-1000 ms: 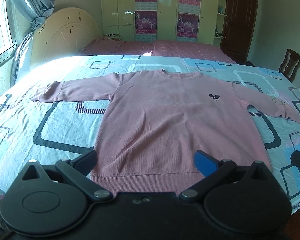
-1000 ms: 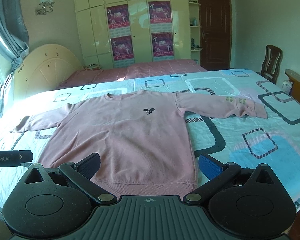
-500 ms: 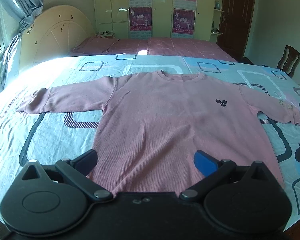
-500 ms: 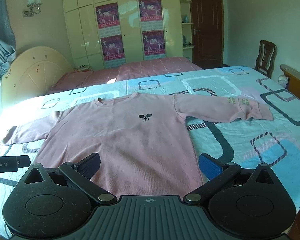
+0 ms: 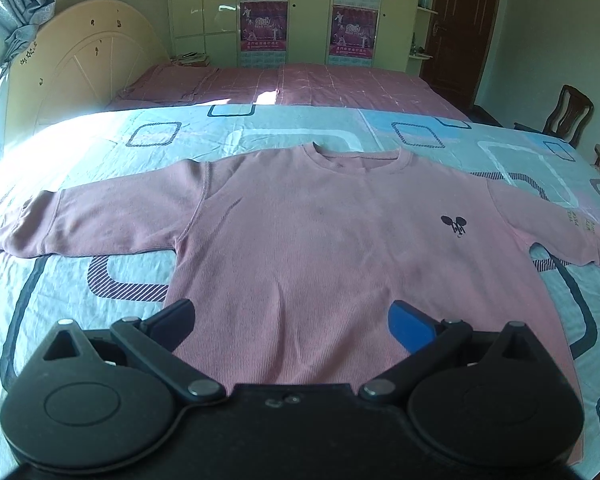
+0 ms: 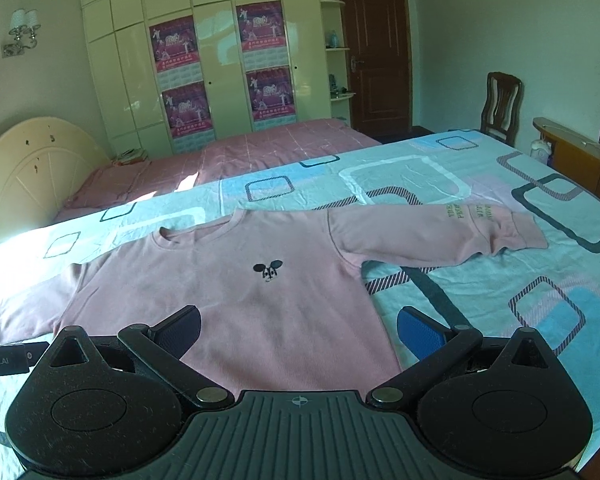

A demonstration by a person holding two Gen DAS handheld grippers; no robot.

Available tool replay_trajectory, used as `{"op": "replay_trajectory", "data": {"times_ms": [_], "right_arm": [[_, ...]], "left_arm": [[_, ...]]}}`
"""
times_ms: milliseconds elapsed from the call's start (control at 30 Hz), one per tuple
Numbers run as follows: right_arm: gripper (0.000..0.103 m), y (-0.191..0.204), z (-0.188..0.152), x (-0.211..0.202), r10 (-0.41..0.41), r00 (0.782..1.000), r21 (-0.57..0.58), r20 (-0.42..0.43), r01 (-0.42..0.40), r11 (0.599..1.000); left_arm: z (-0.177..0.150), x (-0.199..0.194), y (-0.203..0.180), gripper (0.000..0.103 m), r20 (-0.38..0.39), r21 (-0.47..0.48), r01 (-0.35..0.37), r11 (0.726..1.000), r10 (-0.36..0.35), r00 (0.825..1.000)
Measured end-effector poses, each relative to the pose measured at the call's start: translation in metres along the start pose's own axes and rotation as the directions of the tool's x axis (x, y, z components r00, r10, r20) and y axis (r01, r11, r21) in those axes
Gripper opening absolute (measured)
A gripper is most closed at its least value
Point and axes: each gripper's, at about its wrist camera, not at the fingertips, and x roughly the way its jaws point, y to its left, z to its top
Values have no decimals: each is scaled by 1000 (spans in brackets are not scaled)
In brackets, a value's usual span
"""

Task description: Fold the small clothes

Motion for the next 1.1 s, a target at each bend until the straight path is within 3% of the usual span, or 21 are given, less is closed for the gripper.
{"op": "replay_trajectory", "data": {"times_ms": [467,667,833,867,933,1100], "right_arm": [[102,-83,35,93,-30,999,54,-32,32,998],[102,-149,47,135,-78,996,118,-51,83,990],[102,-220,52,169,-159,982,222,-100,177,959],[100,-233,52,173,-178,979,238,-103,198,951],[80,-255,53,182,-212,969,256,-126,238,937],[80,-302,51,198,-264,951,333,-161,304,892]], "left_arm": [[22,71,-30,103,-44,-34,0,999,-1,999],[34,104,-62,103,-43,30,-40,999,41,998],[41,121,-79,103,3,31,-66,997,66,998],[42,124,-82,103,5,33,-67,997,67,998],[44,130,-87,103,8,49,-76,996,76,997],[45,146,-96,103,-43,73,-95,993,99,994]]}}
